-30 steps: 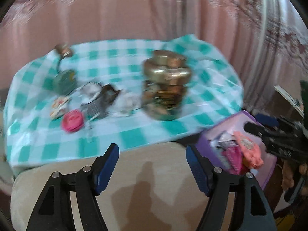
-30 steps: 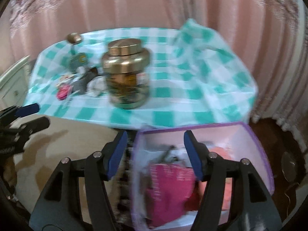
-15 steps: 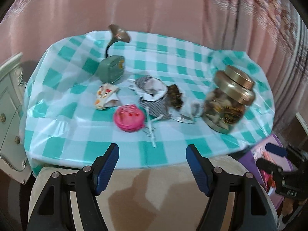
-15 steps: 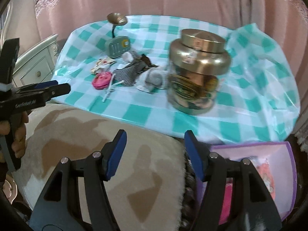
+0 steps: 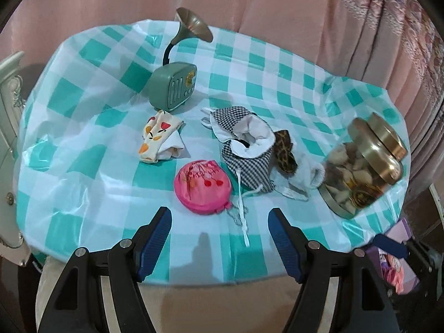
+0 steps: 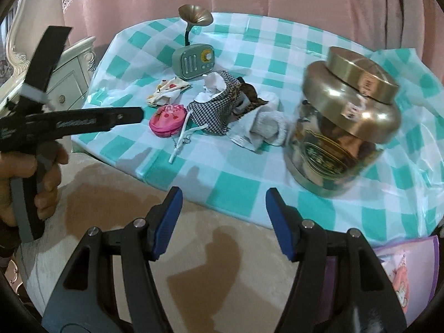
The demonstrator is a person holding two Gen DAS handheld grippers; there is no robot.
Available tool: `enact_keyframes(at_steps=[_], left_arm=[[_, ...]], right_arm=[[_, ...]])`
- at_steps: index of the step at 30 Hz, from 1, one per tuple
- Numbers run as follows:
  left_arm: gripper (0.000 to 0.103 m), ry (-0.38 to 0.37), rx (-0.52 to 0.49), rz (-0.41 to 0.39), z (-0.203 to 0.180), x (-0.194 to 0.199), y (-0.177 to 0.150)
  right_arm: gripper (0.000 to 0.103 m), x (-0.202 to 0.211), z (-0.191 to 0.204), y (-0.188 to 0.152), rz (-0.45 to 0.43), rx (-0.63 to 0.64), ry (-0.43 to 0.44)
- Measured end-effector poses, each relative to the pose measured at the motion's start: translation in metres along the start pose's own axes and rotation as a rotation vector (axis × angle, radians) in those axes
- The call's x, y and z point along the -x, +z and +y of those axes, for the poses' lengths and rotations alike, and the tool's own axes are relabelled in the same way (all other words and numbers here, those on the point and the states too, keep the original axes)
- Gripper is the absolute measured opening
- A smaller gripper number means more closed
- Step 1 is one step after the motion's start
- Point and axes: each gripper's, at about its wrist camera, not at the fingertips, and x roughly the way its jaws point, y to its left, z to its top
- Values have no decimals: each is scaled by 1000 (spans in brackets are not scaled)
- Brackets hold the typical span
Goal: Organize soft objects
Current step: 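Move both open tools back over the pile of soft items, then grasp the pink coin purse with the left tool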
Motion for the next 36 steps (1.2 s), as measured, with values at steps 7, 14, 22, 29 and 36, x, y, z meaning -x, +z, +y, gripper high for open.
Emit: enact_keyframes(at_steps=[7,14,22,29,36], left_arm=[[73,20,-1,80,4,-42,18],[73,73,-1,140,8,-76,29],[73,108,4,200,13,-102,29],[68,129,-33,185,7,-110,32],[66,136,-7,149,10,-103,28]], right_arm=[[66,-20,4,8,24,6,16],[66,-34,4,12,41,6,30],[66,-44,4,19,43,6,28],[66,-58,6,36,28,-5,11],[66,-72,14,50,6,12,-68]])
